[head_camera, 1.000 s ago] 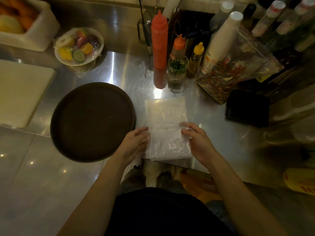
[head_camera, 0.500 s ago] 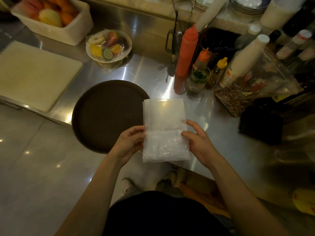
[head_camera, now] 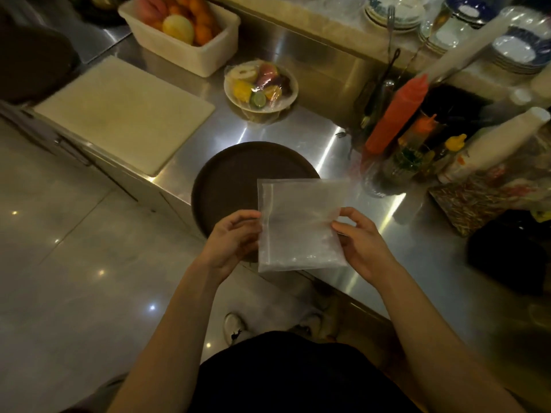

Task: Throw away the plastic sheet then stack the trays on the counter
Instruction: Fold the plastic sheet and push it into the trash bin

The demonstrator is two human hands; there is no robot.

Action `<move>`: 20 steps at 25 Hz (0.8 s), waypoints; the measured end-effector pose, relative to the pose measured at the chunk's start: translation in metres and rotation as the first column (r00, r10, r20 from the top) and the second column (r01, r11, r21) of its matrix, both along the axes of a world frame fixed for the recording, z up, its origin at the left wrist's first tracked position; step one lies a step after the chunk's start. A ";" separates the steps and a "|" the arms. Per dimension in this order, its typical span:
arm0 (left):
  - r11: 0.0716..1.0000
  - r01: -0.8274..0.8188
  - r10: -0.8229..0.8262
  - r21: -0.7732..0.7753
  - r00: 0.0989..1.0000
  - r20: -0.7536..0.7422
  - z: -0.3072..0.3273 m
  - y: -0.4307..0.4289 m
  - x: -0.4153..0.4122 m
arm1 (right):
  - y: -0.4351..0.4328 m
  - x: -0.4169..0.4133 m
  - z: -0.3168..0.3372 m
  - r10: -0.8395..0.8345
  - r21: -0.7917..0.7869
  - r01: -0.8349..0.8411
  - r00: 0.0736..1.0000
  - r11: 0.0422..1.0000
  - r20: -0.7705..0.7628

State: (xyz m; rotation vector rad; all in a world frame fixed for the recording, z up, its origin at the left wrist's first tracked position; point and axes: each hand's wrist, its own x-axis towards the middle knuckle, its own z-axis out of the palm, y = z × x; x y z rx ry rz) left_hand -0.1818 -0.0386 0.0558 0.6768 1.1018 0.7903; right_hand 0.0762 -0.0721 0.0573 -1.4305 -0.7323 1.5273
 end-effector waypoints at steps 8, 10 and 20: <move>0.999 -0.037 0.037 -0.020 0.999 0.018 0.013 0.003 -0.036 | 0.019 -0.037 0.020 0.061 0.079 -0.072 0.990 0.994 0.130; 0.999 -0.001 0.004 -0.050 0.999 0.054 0.016 0.003 -0.038 | 0.020 -0.042 0.024 0.078 0.130 -0.104 0.979 0.986 0.190; 0.985 0.114 -0.090 0.133 0.980 -0.175 0.024 0.006 -0.067 | 0.040 -0.071 0.050 0.205 0.179 -0.234 0.965 0.956 0.164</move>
